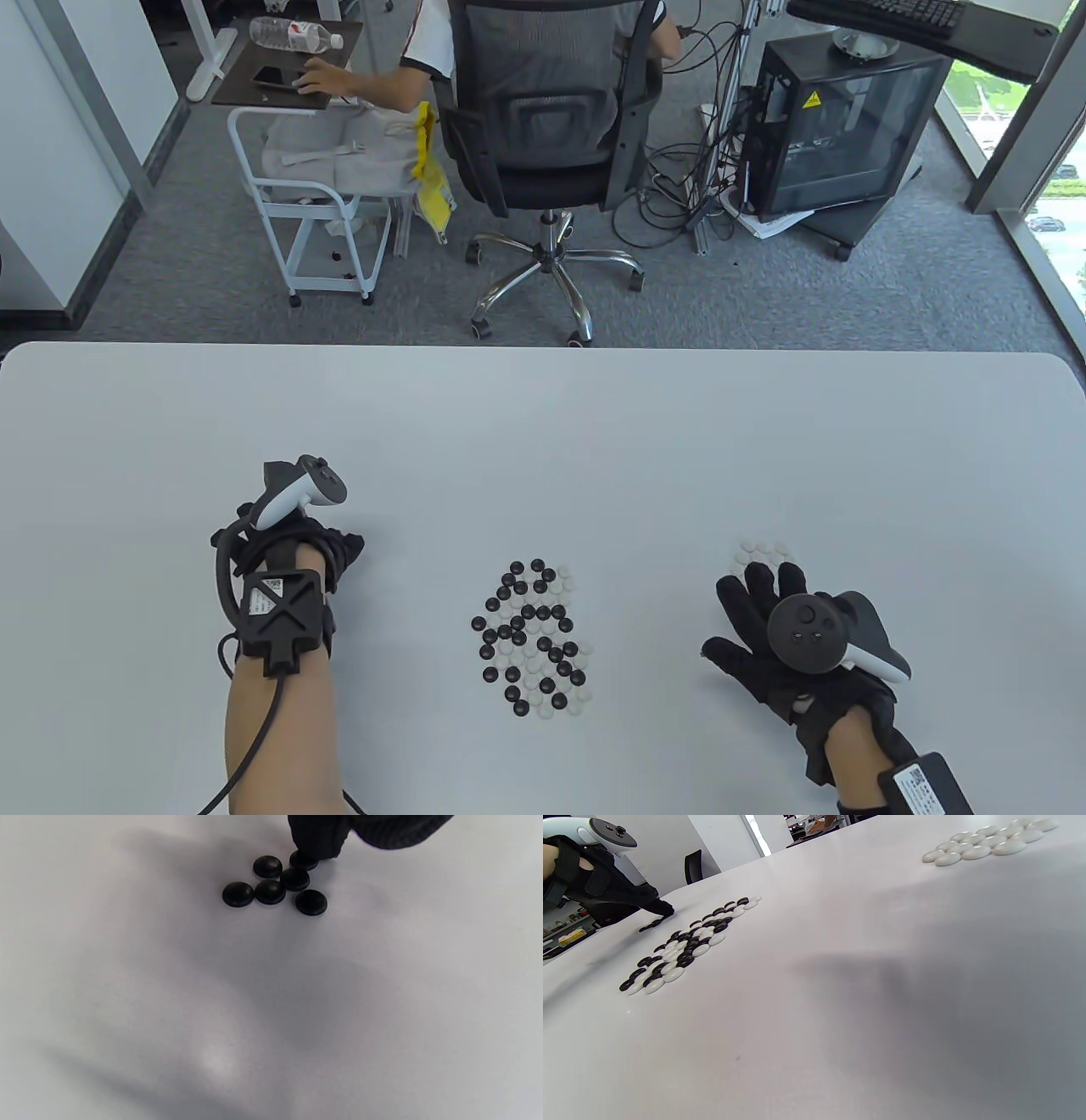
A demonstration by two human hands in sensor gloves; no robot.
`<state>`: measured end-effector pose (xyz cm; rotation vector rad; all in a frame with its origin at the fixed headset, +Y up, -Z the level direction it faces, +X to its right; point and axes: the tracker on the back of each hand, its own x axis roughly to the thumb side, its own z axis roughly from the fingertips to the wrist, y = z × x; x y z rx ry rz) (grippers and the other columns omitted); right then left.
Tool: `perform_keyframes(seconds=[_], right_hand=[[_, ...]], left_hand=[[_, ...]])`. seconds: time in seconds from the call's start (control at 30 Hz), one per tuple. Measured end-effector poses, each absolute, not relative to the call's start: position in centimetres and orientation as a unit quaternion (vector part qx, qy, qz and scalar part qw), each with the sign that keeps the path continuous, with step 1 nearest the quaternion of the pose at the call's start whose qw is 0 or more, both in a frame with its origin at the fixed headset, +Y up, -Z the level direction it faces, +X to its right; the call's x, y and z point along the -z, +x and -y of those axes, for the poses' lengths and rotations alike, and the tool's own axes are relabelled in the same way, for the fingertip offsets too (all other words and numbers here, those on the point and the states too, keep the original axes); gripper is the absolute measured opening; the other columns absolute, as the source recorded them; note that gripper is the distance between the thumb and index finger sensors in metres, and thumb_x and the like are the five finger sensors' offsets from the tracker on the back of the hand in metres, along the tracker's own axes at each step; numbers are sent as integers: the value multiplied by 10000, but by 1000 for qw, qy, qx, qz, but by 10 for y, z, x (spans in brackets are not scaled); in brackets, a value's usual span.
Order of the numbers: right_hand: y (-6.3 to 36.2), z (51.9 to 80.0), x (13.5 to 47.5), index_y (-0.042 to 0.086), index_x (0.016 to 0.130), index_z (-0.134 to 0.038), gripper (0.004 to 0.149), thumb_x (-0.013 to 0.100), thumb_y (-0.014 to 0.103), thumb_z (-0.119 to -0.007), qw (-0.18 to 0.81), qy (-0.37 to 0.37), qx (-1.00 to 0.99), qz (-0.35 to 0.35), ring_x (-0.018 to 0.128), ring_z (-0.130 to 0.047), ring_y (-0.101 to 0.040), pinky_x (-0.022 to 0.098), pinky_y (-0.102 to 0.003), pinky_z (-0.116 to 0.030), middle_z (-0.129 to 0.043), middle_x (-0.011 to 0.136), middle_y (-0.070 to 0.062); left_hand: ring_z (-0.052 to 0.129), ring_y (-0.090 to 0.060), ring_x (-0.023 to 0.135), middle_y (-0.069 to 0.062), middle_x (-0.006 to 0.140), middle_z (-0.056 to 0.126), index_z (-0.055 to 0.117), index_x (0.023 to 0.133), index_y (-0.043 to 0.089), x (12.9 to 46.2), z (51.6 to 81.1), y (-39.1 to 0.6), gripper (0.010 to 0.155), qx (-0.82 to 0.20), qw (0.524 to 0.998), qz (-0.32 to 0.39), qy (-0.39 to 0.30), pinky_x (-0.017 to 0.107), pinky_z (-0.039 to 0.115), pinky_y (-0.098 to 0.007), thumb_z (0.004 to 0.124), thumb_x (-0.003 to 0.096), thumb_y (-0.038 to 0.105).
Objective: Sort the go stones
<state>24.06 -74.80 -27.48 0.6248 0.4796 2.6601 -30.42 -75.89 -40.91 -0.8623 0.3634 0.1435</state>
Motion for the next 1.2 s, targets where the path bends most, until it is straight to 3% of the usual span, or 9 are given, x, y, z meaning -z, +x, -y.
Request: perform_keyframes(seconds=[0.27,0.57,0.73,1.0,1.2], right_hand=[[241,748,275,-82,1191,-243,857,624,512,-492,183,219,-943,-169,905,22,-729,527,-919,-116,-88,1116,-504],[241,748,275,-83,1191,-245,859,623,512,-493,182,219,-943,-172,906,20,-728,528,-918,-117,-89,1115,-508],[240,748,275,-82,1191,-246,856,624,511,-491,182,221,-943,-171,907,17,-729,528,-918,-118,-90,1116,-505],[240,748,275,-83,1191,-248,857,624,511,-493,182,222,-943,-170,909,15,-729,529,-918,-119,-97,1118,-506],[241,748,275,-84,1190,-248,858,624,511,-493,183,223,-943,-167,908,15,-730,528,-919,-119,-97,1118,-505]], left_hand=[[-201,-531,940,-196,1125,-157,482,1172,324,414,746,-290,686,-57,902,-145,-403,532,-15,-819,503,524,548],[-87,-550,982,-230,1180,-17,625,1139,312,406,729,-181,662,-29,915,103,-390,552,53,-828,523,528,545],[-89,-552,975,-237,1167,-39,552,1153,327,399,743,-135,663,-20,901,170,-399,552,56,-831,515,527,540],[-147,-547,953,-239,1139,-99,429,1167,351,402,768,-110,675,-7,893,176,-413,546,37,-831,499,523,540],[-155,-539,952,-228,1140,-102,439,1169,353,415,769,-140,685,-31,901,116,-417,544,26,-828,498,517,555]])
